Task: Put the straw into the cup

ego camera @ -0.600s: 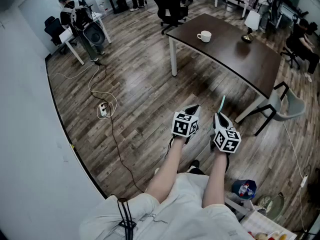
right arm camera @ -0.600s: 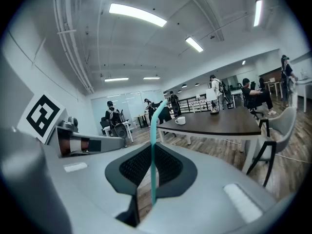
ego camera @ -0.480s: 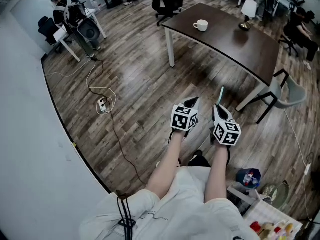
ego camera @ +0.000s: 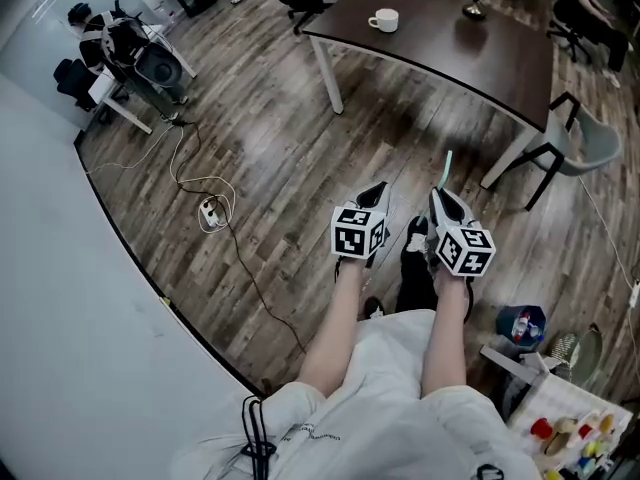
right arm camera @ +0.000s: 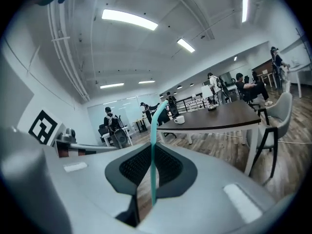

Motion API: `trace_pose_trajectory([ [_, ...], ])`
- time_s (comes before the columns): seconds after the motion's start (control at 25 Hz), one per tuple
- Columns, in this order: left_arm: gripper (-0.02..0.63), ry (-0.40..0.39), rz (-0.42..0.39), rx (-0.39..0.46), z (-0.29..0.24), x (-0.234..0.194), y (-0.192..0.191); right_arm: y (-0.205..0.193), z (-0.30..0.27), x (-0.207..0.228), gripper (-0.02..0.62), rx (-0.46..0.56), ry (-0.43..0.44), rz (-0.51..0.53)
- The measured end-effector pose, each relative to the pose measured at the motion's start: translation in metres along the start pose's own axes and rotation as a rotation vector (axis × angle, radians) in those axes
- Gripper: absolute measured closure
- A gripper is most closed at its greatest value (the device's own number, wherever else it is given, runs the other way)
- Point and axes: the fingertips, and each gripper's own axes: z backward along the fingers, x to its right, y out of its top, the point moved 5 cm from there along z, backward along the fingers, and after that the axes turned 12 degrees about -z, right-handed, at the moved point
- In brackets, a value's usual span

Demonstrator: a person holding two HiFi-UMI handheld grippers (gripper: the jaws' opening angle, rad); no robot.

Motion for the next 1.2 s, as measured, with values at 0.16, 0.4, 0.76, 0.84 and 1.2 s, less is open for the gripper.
trace_pose_trajectory([
  [0.16, 0.606, 0.024, 0.025, -0.014, -0.016, -0.026, -0.002, 0.018, -0.027, 0.005, 0.548, 0.009, 0.043, -0.024],
  [0.4, 0.606, 0.080, 0.104, 0.013, -0.058, -0.084, 0.031, 0.064, -0.092, 0.024, 0.548, 0.037, 0.052, -0.041],
  [0.76, 0.606, 0.114, 0.022, 0.050, -0.132, -0.146, 0.134, 0.193, -0.192, 0.060, 0.547, 0.132, 0.139, -0.079],
  [0.84, 0.606, 0.117, 0.016, 0.063, -0.148, -0.151, 0.152, 0.208, -0.208, 0.061, 0.547, 0.126, 0.164, -0.056],
  [1.2, 0.606, 0.109, -0.046, 0.056, -0.206, -0.152, 0.178, 0.236, -0.260, 0.093, 0.546, 0.123, 0.221, -0.110],
])
